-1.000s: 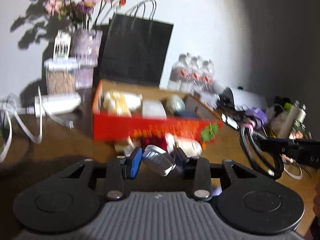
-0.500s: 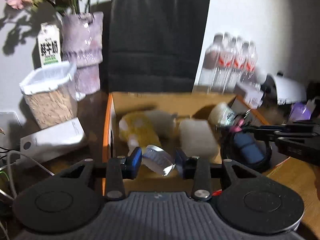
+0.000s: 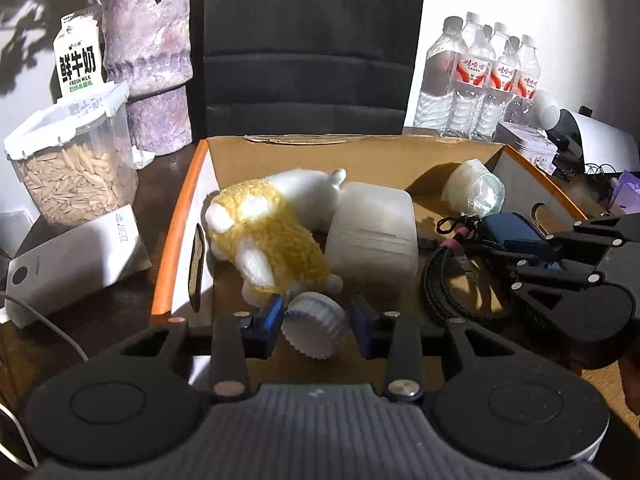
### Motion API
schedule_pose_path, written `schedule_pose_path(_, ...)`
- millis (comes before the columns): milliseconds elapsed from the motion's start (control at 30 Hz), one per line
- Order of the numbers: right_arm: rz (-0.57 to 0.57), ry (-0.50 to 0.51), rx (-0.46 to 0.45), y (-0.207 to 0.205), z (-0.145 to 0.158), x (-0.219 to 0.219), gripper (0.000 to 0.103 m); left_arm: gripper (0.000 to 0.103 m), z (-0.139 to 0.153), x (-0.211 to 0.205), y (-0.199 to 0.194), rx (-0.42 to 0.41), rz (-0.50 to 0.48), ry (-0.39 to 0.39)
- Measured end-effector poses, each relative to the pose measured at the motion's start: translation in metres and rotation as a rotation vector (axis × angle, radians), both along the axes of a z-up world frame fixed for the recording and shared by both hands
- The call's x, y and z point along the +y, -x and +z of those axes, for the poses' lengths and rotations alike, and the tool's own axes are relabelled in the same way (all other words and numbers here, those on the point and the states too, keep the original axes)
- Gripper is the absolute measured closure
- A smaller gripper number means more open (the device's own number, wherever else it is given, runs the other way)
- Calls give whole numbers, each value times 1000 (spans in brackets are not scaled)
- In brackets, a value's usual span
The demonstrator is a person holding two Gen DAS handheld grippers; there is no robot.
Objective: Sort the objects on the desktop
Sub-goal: 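Open both tools over the box, dropping the cable and clear piece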
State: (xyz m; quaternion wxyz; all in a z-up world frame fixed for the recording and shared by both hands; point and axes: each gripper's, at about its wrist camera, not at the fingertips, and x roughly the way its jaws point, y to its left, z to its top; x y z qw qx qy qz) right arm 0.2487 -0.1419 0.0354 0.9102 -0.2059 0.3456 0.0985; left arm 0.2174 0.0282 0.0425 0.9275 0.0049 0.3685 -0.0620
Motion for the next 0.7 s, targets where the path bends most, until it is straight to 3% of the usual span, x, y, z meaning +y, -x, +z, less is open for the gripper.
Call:
schedule_pose_path(100,-2,-4,-13,3,0,-1,93,61,-4,-2,3,29,-14,5)
schedule_pose_path(267,39,-86,49,15,14,-11,58,60,-4,2,14,39,-1,39)
schedule_pose_path(333,38,-99,36,24,23,-18,56,57,-1,4,16,46,8,63)
schedule_pose_path(433,45,-111,12,37,35,-25,51,38,12,3,23,23,-15,83)
schedule_pose_path(500,51,-144,5,43,45,-31,47,14,28,-3,34,-60,-21,52)
schedule_pose_path(600,42,-214,-17,54,60,-42,39,2,51,-11,56,-161,-32,2)
schedule_pose_path(700,59,-318,-23,75,71,-60,34,0,67,-11,85,-219,-38,20)
